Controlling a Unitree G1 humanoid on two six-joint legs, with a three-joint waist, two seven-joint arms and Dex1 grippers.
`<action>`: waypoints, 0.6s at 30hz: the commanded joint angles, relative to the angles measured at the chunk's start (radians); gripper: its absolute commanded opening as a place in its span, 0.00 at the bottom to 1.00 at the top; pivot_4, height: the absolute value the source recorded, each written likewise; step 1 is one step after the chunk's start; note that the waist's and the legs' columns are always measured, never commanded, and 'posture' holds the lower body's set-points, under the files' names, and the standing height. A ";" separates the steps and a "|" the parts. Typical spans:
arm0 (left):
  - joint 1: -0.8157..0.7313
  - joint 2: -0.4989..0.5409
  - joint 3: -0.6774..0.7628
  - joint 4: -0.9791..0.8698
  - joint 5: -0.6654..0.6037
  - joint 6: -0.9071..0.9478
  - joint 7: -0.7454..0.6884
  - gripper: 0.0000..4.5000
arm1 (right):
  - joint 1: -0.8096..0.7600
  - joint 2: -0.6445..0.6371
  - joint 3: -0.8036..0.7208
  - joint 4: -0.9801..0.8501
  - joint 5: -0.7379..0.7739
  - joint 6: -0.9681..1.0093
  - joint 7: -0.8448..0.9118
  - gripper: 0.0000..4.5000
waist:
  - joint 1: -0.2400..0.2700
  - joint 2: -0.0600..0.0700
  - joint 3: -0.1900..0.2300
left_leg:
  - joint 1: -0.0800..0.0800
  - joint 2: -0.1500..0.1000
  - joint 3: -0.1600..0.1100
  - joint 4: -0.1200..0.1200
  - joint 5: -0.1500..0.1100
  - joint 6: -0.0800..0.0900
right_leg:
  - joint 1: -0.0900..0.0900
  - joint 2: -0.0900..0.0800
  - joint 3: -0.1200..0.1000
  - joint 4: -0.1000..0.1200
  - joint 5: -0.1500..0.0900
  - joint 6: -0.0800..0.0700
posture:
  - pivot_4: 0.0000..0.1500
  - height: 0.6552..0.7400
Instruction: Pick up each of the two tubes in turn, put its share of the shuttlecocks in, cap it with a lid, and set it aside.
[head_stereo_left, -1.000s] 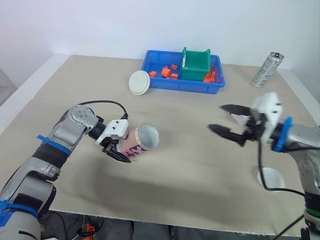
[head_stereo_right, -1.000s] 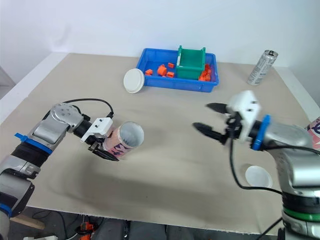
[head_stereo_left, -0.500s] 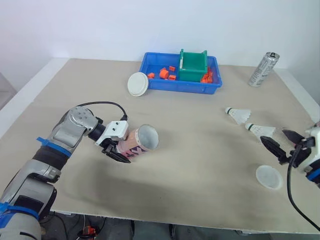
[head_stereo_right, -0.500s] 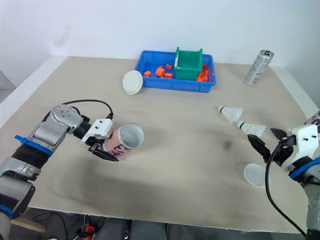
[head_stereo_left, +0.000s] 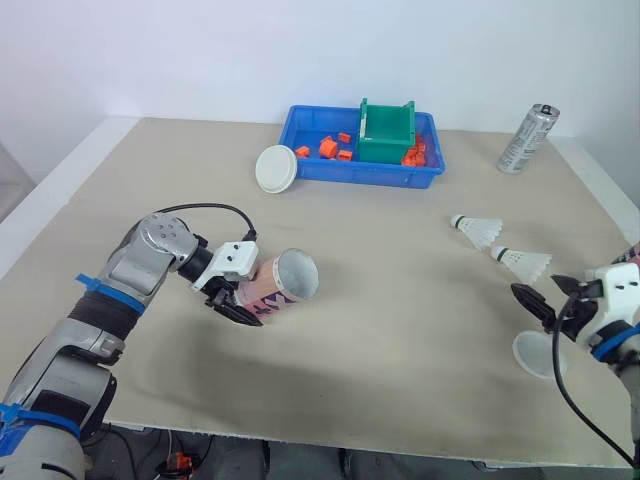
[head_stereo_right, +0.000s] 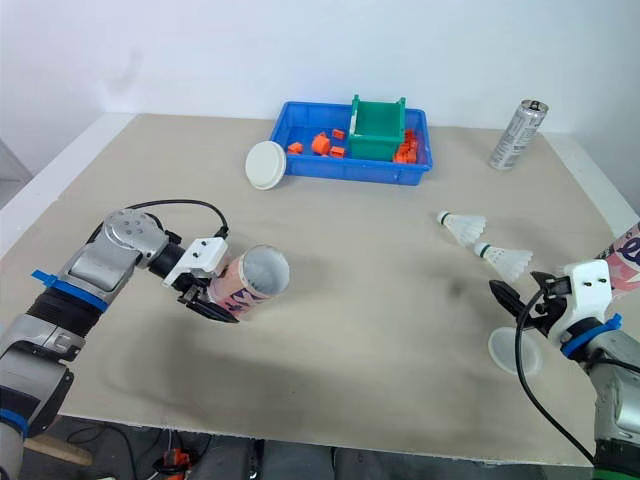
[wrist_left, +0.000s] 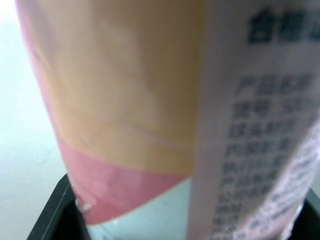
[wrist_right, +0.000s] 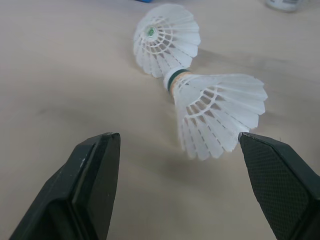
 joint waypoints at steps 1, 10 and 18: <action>0.017 -0.009 -0.024 -0.019 0.004 0.007 -0.003 0.68 | -0.066 -0.029 0.036 0.052 -0.026 -0.039 -0.005 0.91 | 0.000 0.000 0.000 | 0.000 0.000 0.000 0.000 0.000 0.000 | 0.000 0.000 0.000 0.000 0.000 0.000 | 1.00 0.95; 0.031 0.003 -0.005 -0.056 0.004 0.028 -0.003 0.68 | -0.232 -0.036 0.124 0.281 -0.095 -0.121 -0.016 0.63 | -0.003 0.000 0.000 | -0.001 -0.001 0.000 0.000 0.000 0.000 | 0.000 0.000 0.000 0.000 -0.001 0.001 | 1.00 0.95; 0.049 0.016 0.010 -0.098 0.001 0.052 -0.003 0.68 | -0.215 -0.054 0.096 0.261 -0.063 -0.123 -0.008 0.01 | -0.007 0.000 0.000 | -0.001 -0.001 -0.001 -0.002 0.000 0.000 | 0.000 0.000 0.000 0.000 -0.001 0.006 | 1.00 0.95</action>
